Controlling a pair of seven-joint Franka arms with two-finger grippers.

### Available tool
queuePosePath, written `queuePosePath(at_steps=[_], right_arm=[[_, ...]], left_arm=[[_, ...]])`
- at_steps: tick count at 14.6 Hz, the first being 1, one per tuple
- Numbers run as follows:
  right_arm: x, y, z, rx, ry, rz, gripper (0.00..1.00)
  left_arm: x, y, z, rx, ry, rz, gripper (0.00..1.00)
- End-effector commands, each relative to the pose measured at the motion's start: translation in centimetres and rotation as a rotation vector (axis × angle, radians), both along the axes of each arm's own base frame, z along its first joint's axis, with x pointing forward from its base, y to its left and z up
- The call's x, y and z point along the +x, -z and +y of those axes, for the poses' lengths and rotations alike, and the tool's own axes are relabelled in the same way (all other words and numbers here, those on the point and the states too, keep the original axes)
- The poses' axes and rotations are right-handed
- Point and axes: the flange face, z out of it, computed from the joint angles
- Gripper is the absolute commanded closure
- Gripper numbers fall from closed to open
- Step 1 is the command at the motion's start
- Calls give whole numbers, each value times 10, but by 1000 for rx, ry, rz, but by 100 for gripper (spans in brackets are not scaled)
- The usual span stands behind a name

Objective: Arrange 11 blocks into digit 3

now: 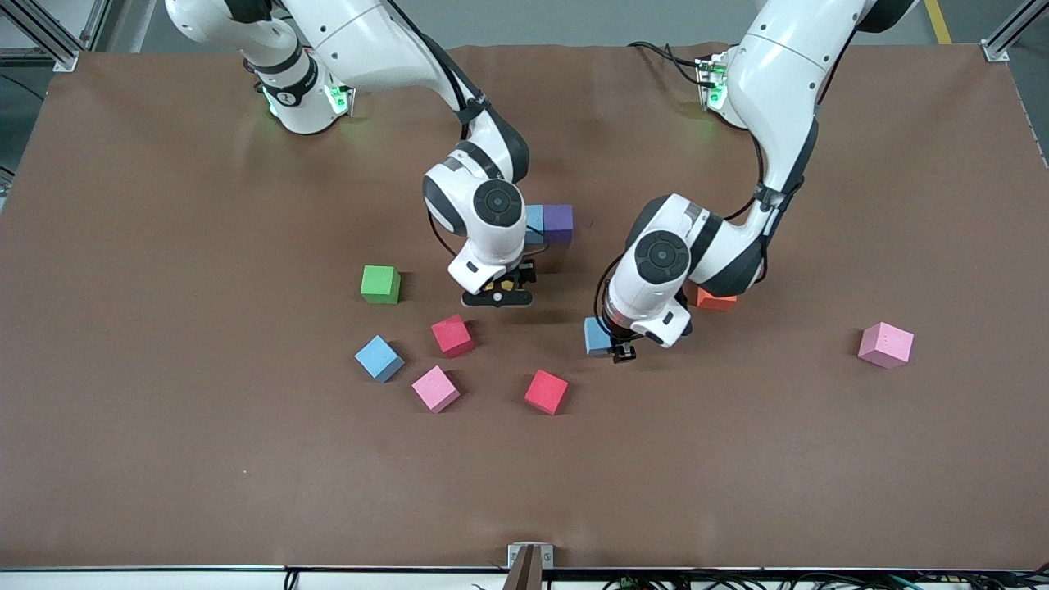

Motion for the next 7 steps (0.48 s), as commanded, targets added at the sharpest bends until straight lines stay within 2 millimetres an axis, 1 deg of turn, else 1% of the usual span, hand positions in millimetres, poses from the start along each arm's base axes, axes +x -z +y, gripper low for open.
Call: queuePosePath(at_steps=[1,3,5,6,7], right_arm=[[15,-37,-22,21,45,11,0],[31,-56,-41,31,81,3,0],[47,-71,-66,32,125,3,0],[55,-76,-79,30,148,5,0],[67,-82,-97,29,179,2,0]], left_arm=[[-14,3,-13,3,-13,8,89],[-30,10,-29,10,-14,24,89],[-44,11,-45,12,-18,28,89],[-51,12,-53,12,-12,29,90],[-59,13,-63,5,-3,22,90]])
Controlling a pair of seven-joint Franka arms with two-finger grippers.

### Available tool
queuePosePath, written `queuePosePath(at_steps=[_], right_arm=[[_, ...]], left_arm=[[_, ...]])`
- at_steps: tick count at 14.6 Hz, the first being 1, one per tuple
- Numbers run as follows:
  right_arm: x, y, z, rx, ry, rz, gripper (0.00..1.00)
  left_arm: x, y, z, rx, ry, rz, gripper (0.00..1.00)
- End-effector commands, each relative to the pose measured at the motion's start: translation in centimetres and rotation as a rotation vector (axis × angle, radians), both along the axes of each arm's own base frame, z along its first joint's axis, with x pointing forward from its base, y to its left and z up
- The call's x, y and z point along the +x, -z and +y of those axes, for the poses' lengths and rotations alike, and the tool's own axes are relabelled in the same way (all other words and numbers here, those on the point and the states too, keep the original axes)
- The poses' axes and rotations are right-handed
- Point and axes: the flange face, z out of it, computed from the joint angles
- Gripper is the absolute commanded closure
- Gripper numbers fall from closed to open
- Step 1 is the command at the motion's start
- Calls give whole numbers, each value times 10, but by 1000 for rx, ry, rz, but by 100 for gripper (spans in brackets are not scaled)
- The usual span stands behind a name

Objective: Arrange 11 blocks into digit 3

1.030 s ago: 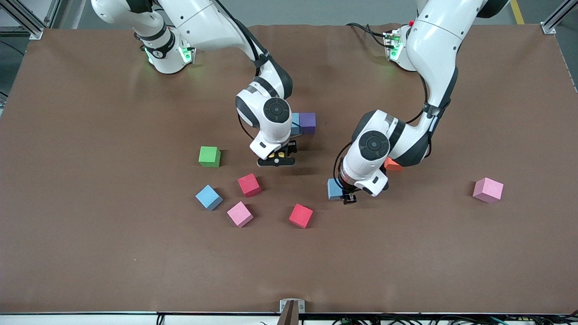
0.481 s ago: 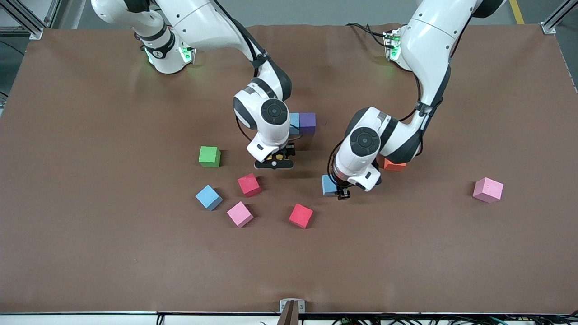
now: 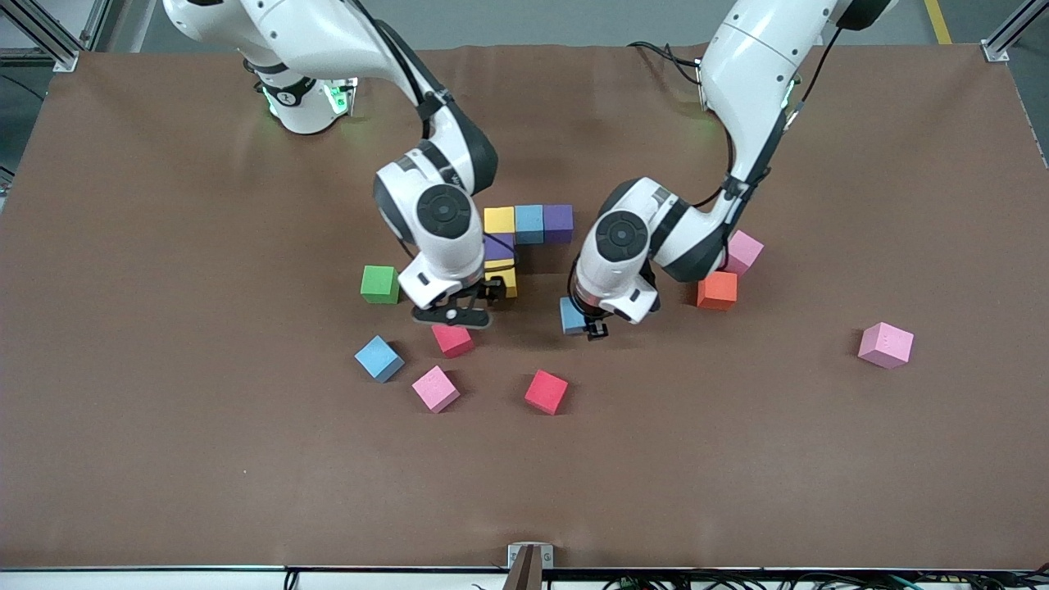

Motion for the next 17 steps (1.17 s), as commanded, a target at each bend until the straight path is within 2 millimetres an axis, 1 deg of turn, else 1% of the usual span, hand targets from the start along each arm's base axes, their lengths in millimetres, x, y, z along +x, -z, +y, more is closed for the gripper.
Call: queuePosePath(at_steps=[1,3,5,7,9,11,12,13,15,17], right_arm=[[23,-14,-47,6,74,9,0],[45,-12,-87,4,144,9,0],[59,-10,-114,5,202,7,0],[66,-6,-125,8,268,6,1],[80,9,-150,-2,367,12,1],[87,19,-164,1,425,13,0],[91,20,-170,18,467,3,0],[92,26,-171,27,484,7,0],[93,36,-170,41,500,16,0],[96,48,-173,58,521,13,0]], left_arm=[[-21,5,-20,-14,2,-22,90],[-30,11,-23,-39,6,-52,90],[-47,18,-36,-43,20,-55,90],[-53,20,-40,-38,13,-50,90],[-65,22,-50,-39,31,-48,90],[-68,27,-53,-36,22,-42,90],[-70,30,-54,-40,8,-43,90],[-75,31,-58,-44,6,-45,90],[-76,32,-59,-45,3,-47,90],[-78,32,-61,-46,5,-47,90]])
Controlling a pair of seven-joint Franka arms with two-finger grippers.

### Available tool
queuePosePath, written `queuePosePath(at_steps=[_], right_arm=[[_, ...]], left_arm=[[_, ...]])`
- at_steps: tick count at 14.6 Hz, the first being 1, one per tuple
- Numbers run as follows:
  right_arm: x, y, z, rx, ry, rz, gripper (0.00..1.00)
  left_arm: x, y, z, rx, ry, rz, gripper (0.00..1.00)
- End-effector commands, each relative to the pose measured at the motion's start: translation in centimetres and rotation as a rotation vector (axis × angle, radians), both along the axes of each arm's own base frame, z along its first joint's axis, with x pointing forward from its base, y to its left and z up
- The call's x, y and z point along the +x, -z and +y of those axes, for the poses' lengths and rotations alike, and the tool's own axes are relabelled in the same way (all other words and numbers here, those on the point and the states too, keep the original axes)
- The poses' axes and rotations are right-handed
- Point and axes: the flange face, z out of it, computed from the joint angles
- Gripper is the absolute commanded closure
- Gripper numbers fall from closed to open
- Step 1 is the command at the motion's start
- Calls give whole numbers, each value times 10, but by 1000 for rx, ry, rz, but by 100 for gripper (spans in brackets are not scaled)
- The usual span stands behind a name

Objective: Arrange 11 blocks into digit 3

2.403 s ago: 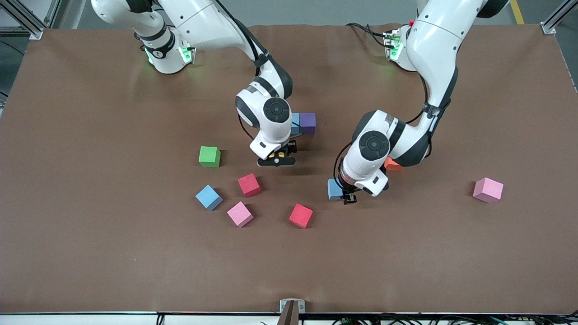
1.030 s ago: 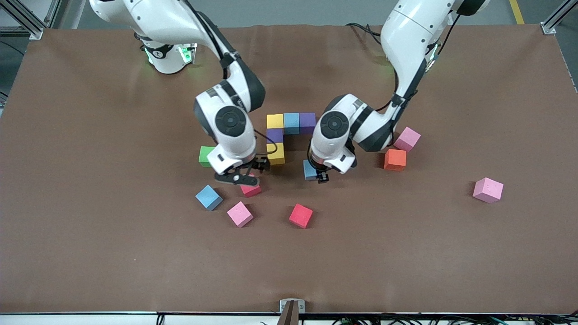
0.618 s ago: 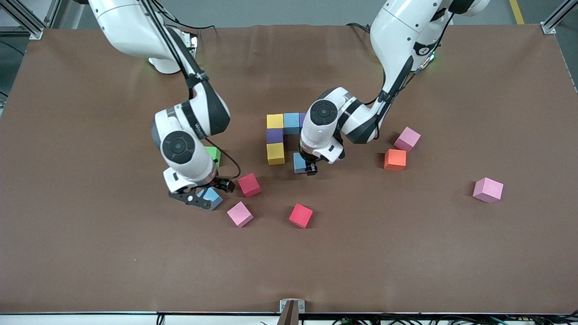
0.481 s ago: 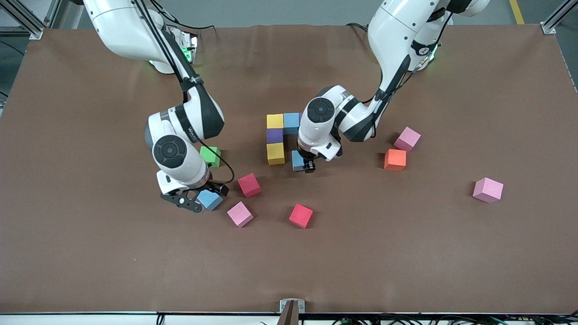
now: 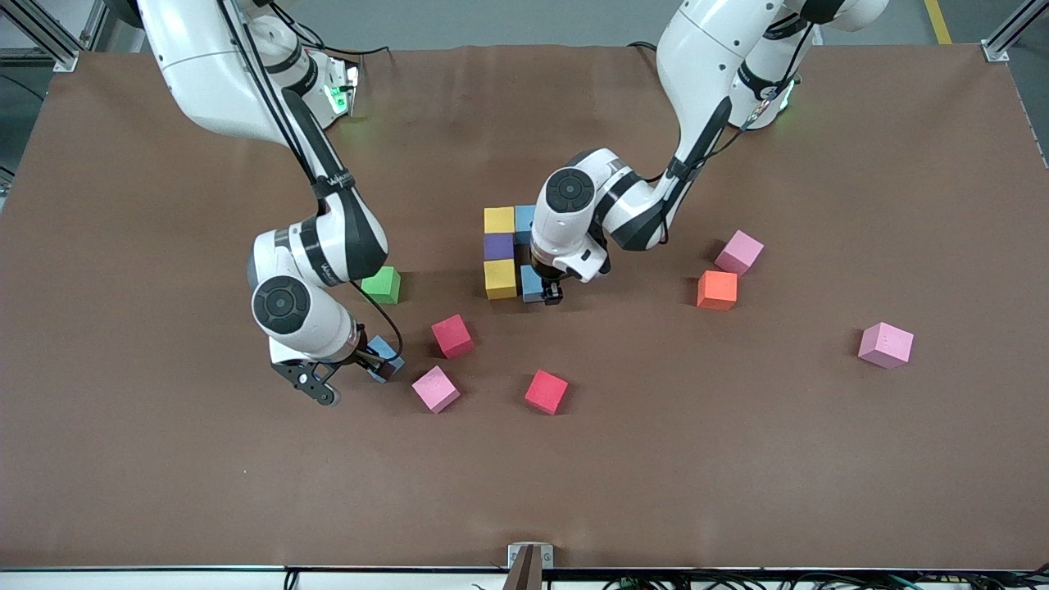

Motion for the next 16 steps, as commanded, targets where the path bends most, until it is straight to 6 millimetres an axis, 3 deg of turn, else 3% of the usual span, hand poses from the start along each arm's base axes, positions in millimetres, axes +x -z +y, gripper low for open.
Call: queuePosePath(at_steps=[1,10,16], right_arm=[[2,11,-1,29,40,-6,0],[1,44,-2,19,56,-10,1],[-11,59,1,10,46,6,10]], left_arm=[[-2,0,-1,0,-5,-19,90],[-9,7,-7,-2,7,-19,89],[-13,8,-11,-1,15,-18,89]])
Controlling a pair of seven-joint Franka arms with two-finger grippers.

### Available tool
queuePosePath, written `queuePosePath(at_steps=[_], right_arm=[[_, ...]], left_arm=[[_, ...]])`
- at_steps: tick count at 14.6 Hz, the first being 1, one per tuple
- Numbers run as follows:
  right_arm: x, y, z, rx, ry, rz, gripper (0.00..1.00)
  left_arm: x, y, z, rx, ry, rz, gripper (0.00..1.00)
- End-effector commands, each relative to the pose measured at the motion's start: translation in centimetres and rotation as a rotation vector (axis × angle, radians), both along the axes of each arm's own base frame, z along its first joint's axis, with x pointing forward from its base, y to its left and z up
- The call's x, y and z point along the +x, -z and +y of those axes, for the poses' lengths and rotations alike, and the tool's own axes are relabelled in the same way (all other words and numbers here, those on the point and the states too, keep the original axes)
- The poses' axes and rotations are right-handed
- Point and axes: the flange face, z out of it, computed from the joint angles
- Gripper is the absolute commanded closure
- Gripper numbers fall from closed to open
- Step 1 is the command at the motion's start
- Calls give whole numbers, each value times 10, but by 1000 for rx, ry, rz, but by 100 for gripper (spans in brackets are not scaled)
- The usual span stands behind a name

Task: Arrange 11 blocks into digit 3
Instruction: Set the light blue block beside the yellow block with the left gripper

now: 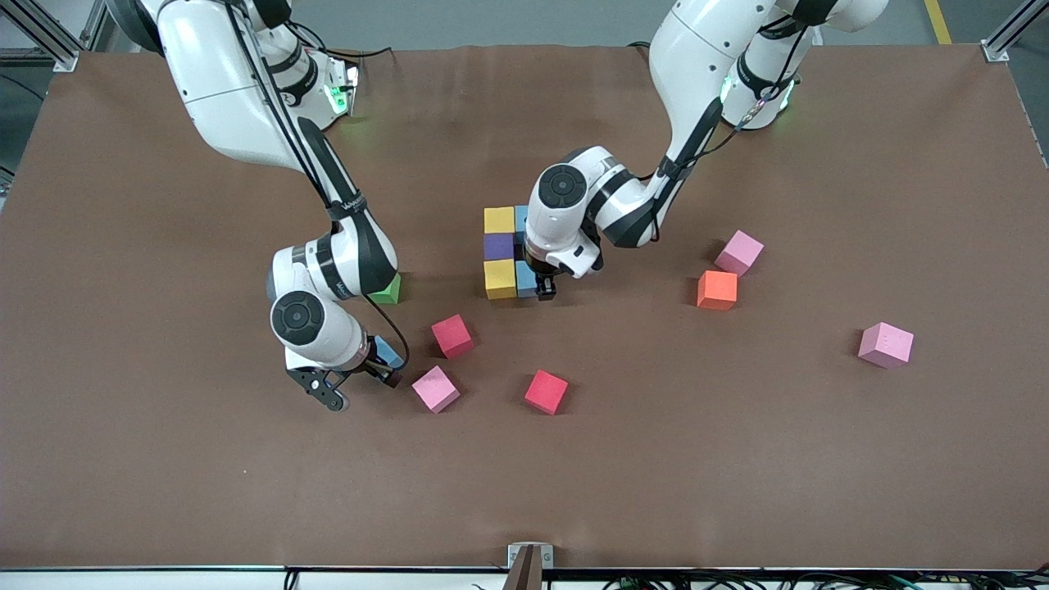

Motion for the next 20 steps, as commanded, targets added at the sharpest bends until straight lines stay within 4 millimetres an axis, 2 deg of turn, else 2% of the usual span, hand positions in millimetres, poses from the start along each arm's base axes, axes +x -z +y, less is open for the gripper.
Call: queuePosePath(at_steps=[1,2,4,5,7,8,9,10,16,20], right_arm=[[-13,12,1,5,9,12,19],[-14,13,0,5,7,14,31],[-14,13,0,4,7,17,66],[-14,13,-1,3,8,16,80],[-14,13,1,5,6,17,96],[-14,13,0,5,7,17,97],[-14,13,-1,4,10,17,98],[-14,13,0,5,7,17,98],[-14,13,0,4,6,13,100],[-13,13,1,4,6,12,100]], left_arm=[[-2,1,-1,1,-7,-18,88],[-2,1,-1,1,-6,-18,84],[-1,1,0,1,-7,-18,77],[0,0,0,0,-9,-19,72],[0,-1,0,-1,-11,-20,51],[0,-1,0,0,-9,-19,37],[-1,-1,0,1,-6,-18,9],[0,-1,-1,2,-2,-22,0],[1,-10,-1,2,5,-32,0],[3,-28,-1,3,11,-40,0]])
